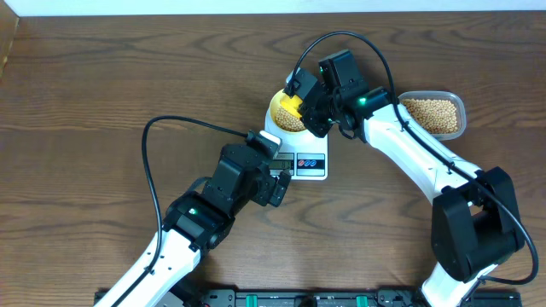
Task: Scoop item into bowl and weigh 50g on scale
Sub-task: 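Dip the scoop into the yellow bowl to take out some soybeans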
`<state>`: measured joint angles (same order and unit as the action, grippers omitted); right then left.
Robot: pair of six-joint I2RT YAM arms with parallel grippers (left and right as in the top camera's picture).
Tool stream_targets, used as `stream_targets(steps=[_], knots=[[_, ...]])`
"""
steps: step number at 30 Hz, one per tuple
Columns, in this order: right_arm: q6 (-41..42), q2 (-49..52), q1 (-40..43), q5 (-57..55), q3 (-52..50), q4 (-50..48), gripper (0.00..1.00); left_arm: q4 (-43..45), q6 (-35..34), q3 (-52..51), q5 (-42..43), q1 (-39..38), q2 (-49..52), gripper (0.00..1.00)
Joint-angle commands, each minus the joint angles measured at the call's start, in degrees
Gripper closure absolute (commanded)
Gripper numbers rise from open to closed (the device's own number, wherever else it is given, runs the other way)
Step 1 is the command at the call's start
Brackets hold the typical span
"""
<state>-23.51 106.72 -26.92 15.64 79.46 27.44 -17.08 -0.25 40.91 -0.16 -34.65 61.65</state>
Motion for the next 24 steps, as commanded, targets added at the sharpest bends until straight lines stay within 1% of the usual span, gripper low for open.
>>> stream_targets(steps=[1,12,20,24], knots=[[-0.68,0.66,-1.16,2.8,1.01,0.02,0.99,0.04,-0.9,0.11,-0.5,0.24,0.09,0.02],[-0.26,0.66,-1.25,4.98,1.01,0.63,0.99,0.04,-0.9,0.11,-0.5,0.24,0.09,0.02],[1.57,0.66,-0.79,5.92,1.01,0.66,0.99,0.04,-0.9,0.11,-0.5,0.24,0.09,0.02],[4.07,0.66,0.44,5.92,1.05,0.66,0.99,0.04,-0.9,0.11,-0.5,0.24,0.09,0.02]])
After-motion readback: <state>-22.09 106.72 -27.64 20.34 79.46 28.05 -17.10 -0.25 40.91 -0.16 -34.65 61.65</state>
